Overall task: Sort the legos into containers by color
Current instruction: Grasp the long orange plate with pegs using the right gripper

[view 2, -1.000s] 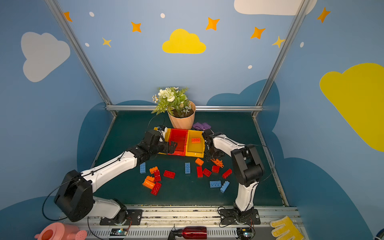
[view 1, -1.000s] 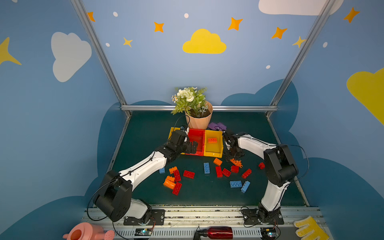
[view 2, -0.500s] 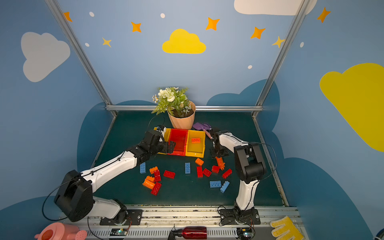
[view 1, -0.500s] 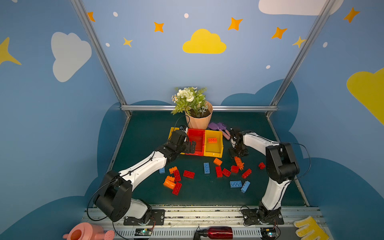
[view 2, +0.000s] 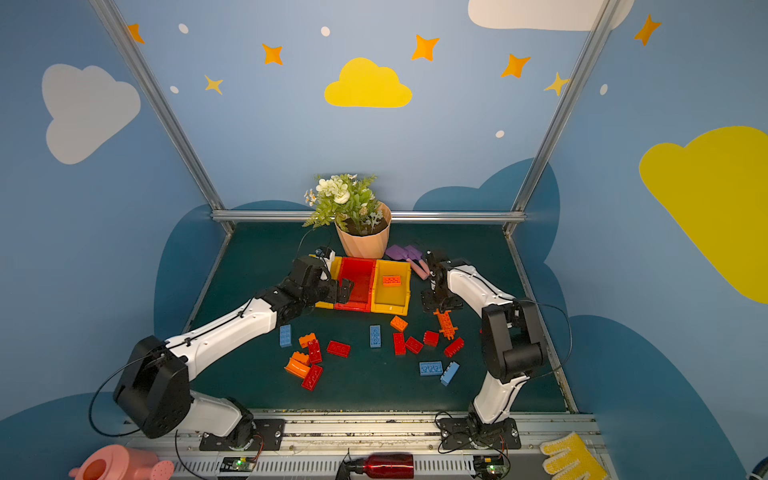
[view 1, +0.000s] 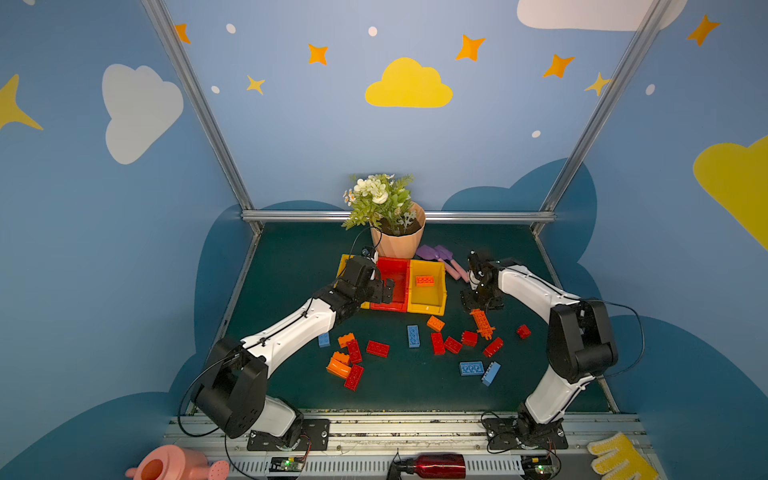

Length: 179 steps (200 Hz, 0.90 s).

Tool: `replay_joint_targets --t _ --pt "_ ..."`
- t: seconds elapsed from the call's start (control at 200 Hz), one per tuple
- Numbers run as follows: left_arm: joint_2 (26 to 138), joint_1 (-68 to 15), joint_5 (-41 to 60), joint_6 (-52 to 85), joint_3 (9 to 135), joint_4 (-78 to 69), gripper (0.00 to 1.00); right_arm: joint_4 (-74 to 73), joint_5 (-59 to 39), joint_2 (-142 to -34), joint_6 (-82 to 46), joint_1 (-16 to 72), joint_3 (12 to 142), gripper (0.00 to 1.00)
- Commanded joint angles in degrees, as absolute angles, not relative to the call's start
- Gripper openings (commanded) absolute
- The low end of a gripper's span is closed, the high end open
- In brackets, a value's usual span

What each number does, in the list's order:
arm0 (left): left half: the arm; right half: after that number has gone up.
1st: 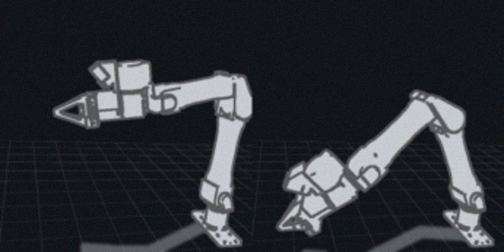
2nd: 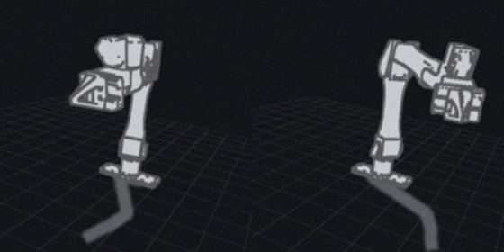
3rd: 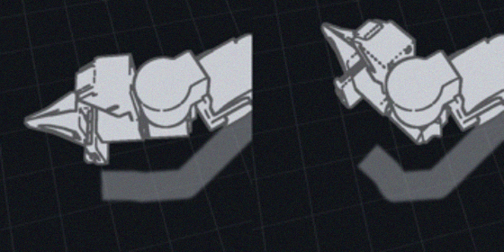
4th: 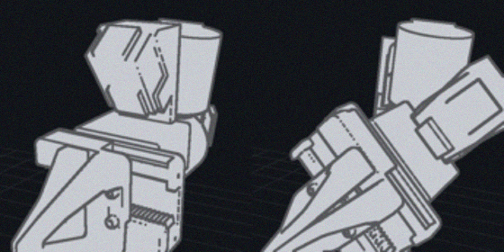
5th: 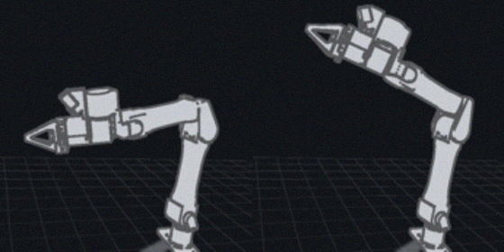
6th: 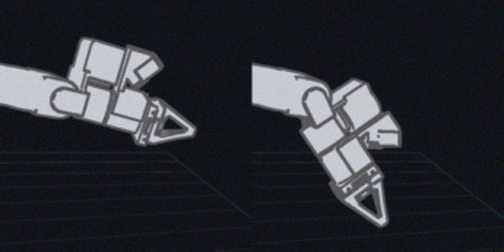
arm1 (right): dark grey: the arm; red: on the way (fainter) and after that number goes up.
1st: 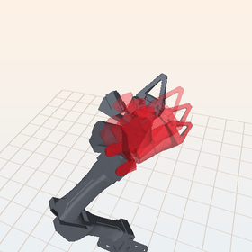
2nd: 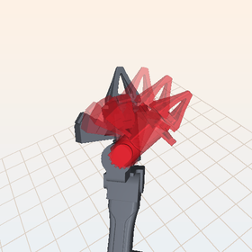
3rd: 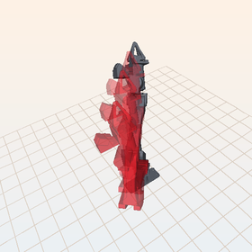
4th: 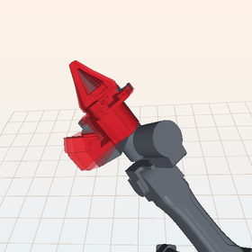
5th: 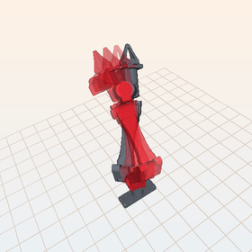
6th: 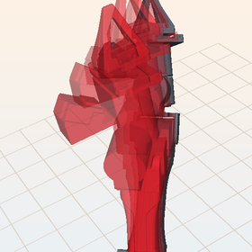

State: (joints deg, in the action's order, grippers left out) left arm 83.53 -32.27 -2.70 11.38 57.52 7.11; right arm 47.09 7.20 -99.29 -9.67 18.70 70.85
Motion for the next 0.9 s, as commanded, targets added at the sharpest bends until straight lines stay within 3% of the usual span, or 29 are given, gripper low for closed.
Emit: replay_joint_targets --t 0.0,0.355,0.591,0.751,0.891 --pt "83.5 -32.1 -1.0 11.7 57.6 7.5 1.0 48.5 6.8 -98.5 -11.4 18.5 68.5 0.77" --pt "81.3 -32.2 2.9 11.4 56.5 7.4 1.0 42.9 6.5 -102.2 -14.2 17.3 63.4 0.65" --pt "79.4 -32.3 2.5 10.8 55.7 8.5 1.0 41.7 6.4 -104.0 -14.5 17.1 63.1 0.47" --pt "78.4 -32.3 2.0 10.7 55.3 8.9 1.0 42.3 7.4 -104.6 -14.4 17.0 63.9 0.27" --pt "77.8 -32.2 1.8 11.0 54.9 8.9 1.0 43.7 7.9 -102.8 -14.6 16.9 65.6 0.2"
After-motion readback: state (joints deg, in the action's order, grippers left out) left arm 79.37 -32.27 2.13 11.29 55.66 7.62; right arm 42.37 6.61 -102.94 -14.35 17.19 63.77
